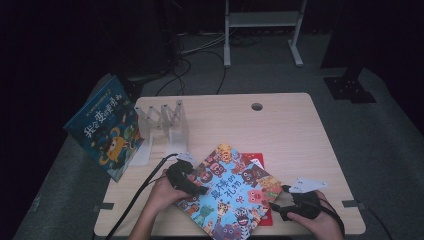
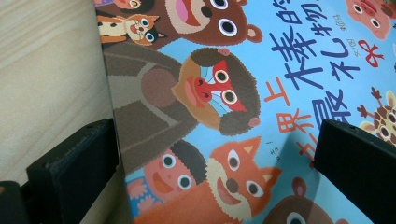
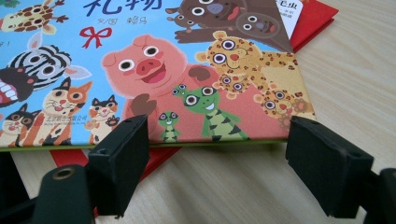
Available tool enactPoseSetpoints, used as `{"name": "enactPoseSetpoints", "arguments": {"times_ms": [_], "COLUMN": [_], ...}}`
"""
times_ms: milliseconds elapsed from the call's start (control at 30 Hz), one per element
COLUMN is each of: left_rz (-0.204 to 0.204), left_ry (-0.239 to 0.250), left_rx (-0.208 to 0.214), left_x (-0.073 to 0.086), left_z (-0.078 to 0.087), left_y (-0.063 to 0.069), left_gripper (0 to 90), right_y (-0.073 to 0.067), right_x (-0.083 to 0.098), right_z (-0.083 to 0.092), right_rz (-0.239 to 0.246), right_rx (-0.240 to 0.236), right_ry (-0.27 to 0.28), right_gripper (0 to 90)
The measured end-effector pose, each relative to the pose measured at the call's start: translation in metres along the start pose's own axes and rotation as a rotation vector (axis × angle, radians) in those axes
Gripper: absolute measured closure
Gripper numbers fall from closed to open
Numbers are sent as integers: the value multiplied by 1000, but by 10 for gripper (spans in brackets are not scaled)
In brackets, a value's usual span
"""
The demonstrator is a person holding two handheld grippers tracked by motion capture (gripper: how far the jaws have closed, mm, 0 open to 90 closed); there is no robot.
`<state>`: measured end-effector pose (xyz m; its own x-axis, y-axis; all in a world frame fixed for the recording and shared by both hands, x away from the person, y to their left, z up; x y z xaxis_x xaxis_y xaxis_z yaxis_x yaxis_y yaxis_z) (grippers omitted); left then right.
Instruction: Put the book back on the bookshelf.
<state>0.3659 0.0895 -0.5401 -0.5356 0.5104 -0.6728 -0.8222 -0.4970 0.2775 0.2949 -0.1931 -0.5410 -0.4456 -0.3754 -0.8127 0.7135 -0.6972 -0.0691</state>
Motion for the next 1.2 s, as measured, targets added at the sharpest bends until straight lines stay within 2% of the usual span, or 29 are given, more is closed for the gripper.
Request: {"name": "enactPoseSetpoints", "arguments": {"times_ms": [167,200,567,700,900,1033,1200], "left_rz": [19,12,76,97,96,91,88], "left_ry": [10,4,14,21,18,18,3], "left_rx": [-9,-12,-36,-39,-35,-32,-35], "left_x": [-2,-1,6,9,10,10,8], "left_z": [0,1,13,15,17,17,18], "left_y": [-4,-6,-19,-22,-22,-22,-21], "left_gripper": [0,0,0,0,0,0,0], "right_y": [4,5,13,16,15,8,8], "right_x": [-5,-6,-25,-31,-33,-28,-28], "right_z": [-6,-8,-31,-37,-38,-38,-39], "right_rz": [-6,-1,41,43,68,75,84], "right_rx": [-3,0,0,1,11,-24,-17], "right_ry": [8,8,8,5,18,0,-5], "right_gripper": [207,207,206,203,226,215,206]}}
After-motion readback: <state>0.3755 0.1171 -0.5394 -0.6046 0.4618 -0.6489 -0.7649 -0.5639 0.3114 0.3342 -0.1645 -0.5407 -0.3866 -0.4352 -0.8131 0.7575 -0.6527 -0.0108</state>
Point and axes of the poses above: each handheld gripper's, and its own axes: z roughly backward along the jaws, x roughly out of its underside, y roughly to its right, the point moved 9 cm from there along -z, roughly forward along the jaws, and after that the axes turned 6 degrees about y, right-handed, at the moved point
